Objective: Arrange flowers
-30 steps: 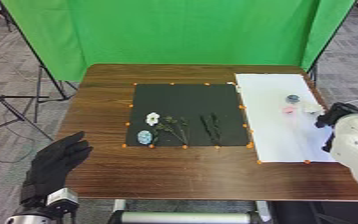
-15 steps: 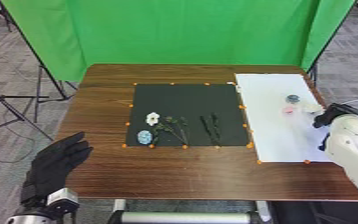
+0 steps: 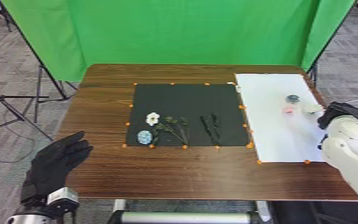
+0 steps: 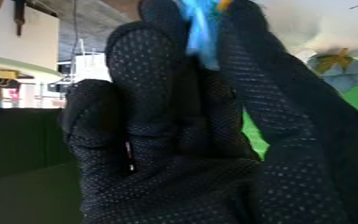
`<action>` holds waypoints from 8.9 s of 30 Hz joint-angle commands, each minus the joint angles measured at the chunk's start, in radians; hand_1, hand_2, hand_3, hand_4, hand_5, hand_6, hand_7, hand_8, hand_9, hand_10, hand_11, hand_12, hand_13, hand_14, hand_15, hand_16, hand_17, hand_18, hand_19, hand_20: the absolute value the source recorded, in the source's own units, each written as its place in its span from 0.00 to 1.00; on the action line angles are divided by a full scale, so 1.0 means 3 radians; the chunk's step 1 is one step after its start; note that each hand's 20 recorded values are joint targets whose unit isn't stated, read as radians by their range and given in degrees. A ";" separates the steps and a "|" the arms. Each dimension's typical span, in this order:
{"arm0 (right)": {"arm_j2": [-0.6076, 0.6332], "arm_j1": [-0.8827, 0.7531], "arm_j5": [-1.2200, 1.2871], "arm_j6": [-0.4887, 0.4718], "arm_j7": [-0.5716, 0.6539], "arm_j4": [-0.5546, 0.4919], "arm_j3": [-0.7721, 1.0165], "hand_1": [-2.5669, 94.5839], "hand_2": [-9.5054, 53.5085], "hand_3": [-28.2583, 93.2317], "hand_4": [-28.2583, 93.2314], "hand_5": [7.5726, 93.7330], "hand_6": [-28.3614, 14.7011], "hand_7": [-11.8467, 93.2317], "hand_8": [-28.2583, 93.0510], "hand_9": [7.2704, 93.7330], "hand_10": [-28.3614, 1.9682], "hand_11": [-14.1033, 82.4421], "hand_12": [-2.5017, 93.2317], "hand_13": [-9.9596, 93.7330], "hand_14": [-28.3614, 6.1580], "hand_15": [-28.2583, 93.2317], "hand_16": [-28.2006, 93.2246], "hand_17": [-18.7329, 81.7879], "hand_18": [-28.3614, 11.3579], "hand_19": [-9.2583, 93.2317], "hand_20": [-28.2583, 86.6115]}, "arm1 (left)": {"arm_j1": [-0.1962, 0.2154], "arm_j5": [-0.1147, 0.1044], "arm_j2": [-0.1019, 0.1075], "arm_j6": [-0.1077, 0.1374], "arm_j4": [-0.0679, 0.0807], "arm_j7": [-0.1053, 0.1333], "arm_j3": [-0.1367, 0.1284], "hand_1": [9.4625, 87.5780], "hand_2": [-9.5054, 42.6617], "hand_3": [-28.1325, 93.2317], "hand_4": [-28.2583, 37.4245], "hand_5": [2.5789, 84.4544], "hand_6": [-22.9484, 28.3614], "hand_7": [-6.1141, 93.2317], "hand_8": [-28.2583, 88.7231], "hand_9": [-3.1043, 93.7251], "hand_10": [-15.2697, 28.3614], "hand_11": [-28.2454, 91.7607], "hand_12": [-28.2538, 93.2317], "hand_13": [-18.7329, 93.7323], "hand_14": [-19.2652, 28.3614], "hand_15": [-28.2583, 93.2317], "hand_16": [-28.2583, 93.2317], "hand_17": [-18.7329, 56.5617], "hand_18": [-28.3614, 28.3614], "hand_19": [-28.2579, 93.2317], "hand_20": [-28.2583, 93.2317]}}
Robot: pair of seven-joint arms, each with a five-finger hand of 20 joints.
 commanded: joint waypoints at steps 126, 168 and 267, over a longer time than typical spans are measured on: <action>-0.2141 0.1170 -0.0754 0.0146 -0.0524 -0.0053 -0.2037 0.53 0.00 0.87 0.00 0.71 0.58 0.34 0.22 0.80 0.57 0.35 0.36 0.77 0.62 0.81 0.43 0.65 0.28 1.00 0.56 | -0.0307 0.0200 -0.0060 -0.0250 0.0048 -0.0351 -0.0115 0.22 0.28 0.91 0.12 0.51 0.70 0.27 0.15 0.43 0.86 0.58 0.33 0.39 0.99 0.77 0.12 0.12 0.89 0.73 0.29; -0.0689 0.1357 0.0016 -0.0644 -0.1220 -0.0366 -0.1121 0.39 0.02 0.92 0.01 0.51 0.52 0.27 0.14 0.53 0.36 0.34 0.19 0.71 0.58 0.89 0.36 0.60 0.27 1.00 0.49 | -0.0022 0.0072 0.0008 -0.0029 -0.0037 -0.0052 -0.0027 0.22 0.27 0.91 0.12 0.51 0.70 0.27 0.15 0.43 0.86 0.57 0.32 0.39 0.99 0.77 0.11 0.12 0.89 0.73 0.29; -0.0310 0.1349 -0.0283 0.0209 -0.0743 -0.0413 -0.1489 0.64 0.00 0.84 0.00 0.79 0.64 0.45 0.25 0.94 0.73 0.30 0.42 0.89 0.78 0.86 0.42 0.78 0.37 1.00 0.61 | -0.0045 0.0075 0.0038 -0.0044 -0.0033 -0.0044 -0.0022 0.22 0.27 0.91 0.12 0.51 0.70 0.27 0.15 0.43 0.86 0.57 0.33 0.39 0.99 0.77 0.12 0.12 0.89 0.73 0.29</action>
